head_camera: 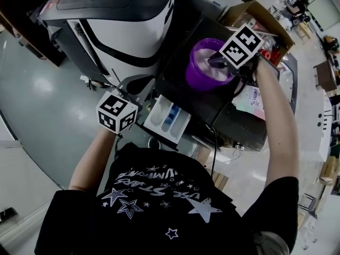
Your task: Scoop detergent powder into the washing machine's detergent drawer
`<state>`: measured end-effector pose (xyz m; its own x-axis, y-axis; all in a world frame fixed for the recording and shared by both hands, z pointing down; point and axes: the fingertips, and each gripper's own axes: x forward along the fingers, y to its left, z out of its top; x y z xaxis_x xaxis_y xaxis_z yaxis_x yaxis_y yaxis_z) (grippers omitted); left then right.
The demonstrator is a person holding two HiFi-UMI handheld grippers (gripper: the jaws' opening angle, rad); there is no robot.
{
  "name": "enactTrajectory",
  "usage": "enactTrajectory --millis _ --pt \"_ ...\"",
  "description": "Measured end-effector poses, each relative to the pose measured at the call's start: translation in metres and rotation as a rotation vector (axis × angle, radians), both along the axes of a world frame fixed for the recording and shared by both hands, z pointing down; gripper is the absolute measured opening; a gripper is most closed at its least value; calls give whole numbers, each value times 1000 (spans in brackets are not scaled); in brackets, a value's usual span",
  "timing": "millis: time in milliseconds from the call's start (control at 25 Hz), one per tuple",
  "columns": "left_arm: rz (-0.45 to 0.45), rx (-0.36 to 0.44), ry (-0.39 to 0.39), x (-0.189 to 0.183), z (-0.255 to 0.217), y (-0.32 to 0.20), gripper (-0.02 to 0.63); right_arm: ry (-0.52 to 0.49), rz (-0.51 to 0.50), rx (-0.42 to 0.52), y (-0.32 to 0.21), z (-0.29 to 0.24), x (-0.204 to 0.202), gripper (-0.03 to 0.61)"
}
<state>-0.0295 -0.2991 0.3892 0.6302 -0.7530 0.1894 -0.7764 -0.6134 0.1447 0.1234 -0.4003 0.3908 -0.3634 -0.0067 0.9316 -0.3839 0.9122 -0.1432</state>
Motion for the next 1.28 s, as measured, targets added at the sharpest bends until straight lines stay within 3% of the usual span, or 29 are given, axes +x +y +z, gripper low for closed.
enactTrajectory --millis 400,800,1280 --pt "66 -21 6 -10 4 1 1 -70 149 -83 11 -8 0 35" --pt "130 -33 17 -24 4 10 1 -122 277 -61 21 -16 0 35" --pt "175 -43 29 -29 7 18 1 -291 531 -98 28 -29 10 35"
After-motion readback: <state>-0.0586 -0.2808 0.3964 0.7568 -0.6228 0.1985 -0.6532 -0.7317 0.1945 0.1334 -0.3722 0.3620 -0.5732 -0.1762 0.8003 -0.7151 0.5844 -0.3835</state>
